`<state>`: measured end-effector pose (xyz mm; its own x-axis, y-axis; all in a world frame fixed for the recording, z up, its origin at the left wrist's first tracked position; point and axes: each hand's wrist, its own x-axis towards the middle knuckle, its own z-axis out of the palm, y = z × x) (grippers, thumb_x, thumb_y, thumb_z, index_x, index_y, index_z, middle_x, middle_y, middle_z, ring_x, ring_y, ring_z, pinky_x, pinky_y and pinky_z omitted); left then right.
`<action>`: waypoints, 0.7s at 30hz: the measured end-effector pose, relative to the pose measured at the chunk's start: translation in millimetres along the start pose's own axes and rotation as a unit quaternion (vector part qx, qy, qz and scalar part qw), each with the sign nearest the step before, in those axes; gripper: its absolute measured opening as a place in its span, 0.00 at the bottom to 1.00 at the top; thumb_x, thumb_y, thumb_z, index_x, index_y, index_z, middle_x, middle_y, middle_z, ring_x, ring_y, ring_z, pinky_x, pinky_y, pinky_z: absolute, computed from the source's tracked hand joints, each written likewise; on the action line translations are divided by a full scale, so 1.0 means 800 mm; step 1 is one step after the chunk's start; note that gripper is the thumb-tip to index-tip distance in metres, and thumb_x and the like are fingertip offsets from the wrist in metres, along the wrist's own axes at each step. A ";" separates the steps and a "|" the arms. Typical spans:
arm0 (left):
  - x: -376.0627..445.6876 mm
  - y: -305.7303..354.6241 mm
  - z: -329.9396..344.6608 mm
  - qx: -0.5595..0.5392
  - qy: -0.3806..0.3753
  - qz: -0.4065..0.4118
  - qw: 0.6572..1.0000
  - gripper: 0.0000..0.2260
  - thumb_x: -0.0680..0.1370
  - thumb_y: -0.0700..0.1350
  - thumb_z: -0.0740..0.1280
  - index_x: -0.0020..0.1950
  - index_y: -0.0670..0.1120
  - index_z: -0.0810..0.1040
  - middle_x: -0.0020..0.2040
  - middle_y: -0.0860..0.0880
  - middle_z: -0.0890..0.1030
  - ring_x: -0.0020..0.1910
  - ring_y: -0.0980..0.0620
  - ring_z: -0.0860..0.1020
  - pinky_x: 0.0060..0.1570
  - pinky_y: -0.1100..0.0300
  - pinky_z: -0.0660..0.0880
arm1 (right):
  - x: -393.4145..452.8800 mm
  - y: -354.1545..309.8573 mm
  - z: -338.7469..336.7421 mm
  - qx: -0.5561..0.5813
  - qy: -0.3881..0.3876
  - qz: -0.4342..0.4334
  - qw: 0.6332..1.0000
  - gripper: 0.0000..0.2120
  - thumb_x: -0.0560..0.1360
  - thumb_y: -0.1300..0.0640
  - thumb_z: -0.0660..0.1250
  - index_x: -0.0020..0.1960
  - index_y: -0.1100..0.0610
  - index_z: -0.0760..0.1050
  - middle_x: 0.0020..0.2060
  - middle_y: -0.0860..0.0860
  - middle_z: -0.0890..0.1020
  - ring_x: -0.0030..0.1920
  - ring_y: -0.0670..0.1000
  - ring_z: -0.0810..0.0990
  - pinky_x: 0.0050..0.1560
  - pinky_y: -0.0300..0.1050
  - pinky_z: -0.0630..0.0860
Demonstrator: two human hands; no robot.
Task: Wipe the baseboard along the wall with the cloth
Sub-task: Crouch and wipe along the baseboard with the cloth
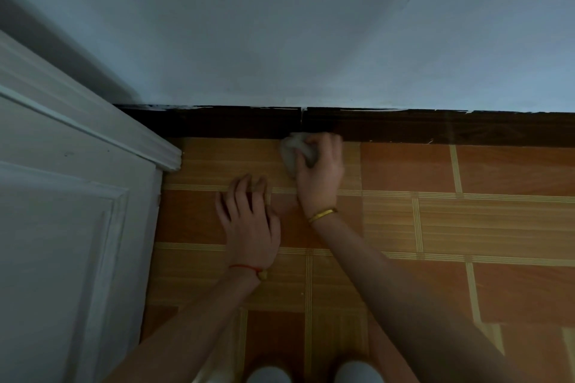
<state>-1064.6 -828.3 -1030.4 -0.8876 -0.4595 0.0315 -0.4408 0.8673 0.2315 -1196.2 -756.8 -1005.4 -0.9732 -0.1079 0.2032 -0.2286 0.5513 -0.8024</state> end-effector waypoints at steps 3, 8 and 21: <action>-0.001 -0.002 0.001 0.003 0.010 0.003 1.000 0.24 0.77 0.46 0.59 0.74 0.44 0.69 0.73 0.40 0.68 0.74 0.39 0.65 0.74 0.33 0.55 | -0.001 -0.015 0.015 0.029 -0.021 -0.022 0.999 0.12 0.68 0.70 0.71 0.50 0.63 0.75 0.49 0.56 0.74 0.47 0.49 0.74 0.45 0.37 0.71; 0.000 -0.002 0.002 -0.006 0.012 0.006 1.000 0.24 0.77 0.46 0.58 0.74 0.44 0.69 0.73 0.40 0.68 0.73 0.39 0.65 0.74 0.33 0.54 | 0.009 0.000 -0.033 0.043 0.107 0.015 0.993 0.09 0.71 0.67 0.70 0.50 0.64 0.74 0.49 0.56 0.74 0.47 0.42 0.70 0.48 0.25 0.65; -0.001 -0.001 0.001 0.011 0.011 0.008 1.000 0.25 0.77 0.45 0.61 0.74 0.44 0.68 0.73 0.40 0.68 0.74 0.38 0.64 0.73 0.33 0.55 | 0.020 -0.055 -0.039 0.103 0.093 -0.059 0.989 0.09 0.72 0.67 0.71 0.50 0.63 0.75 0.48 0.55 0.75 0.49 0.46 0.74 0.48 0.33 0.71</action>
<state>-1064.0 -828.5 -1031.6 -0.8912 -0.4500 0.0564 -0.4301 0.8781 0.2099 -1200.7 -757.3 -949.5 -0.9222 0.0029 0.3867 -0.3597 0.3608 -0.8605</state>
